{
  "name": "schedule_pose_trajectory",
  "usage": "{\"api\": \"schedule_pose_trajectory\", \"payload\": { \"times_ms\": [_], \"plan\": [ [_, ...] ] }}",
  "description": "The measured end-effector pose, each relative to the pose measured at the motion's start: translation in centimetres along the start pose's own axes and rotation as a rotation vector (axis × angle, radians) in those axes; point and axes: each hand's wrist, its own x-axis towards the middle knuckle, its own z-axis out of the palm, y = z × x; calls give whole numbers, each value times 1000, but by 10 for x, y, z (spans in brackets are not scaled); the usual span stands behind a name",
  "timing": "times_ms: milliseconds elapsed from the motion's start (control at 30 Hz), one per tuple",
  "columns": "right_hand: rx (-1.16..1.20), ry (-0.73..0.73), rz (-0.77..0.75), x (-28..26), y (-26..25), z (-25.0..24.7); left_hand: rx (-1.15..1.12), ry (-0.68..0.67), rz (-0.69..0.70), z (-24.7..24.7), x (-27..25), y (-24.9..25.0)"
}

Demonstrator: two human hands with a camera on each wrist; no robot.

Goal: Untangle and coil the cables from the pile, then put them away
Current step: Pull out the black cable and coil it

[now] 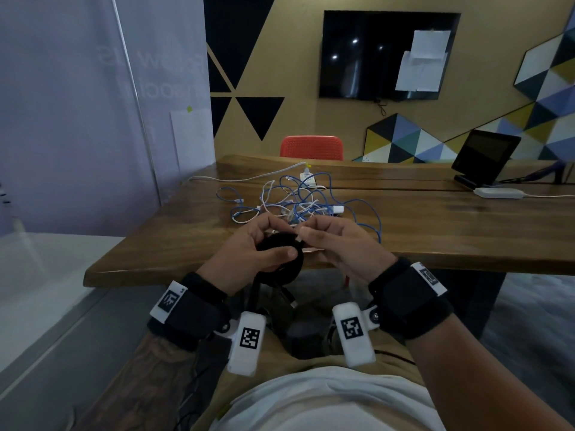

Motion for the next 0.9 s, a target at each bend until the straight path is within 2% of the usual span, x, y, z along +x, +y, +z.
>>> {"api": "schedule_pose_trajectory", "payload": {
  "times_ms": [100,267,400,567,700,767,900],
  "plan": [
    [-224,45,-46,2,0,-2,111,-8,-1,1,2,-3],
    [-300,8,-85,-1,-1,-5,108,60,7,1,4,-6],
    [-511,125,-285,2,2,1,63,132,-5,1,5,-7],
    [-690,196,-421,4,2,3,53,188,2,0,8,-10],
    [-778,198,-515,2,0,-1,12,230,-5,2,10,-17],
    [-723,227,-481,2,4,0,4,222,-4,3,11,-19],
    [-413,196,-238,6,5,1,30,183,6,5,10,-20]
  ]
}}
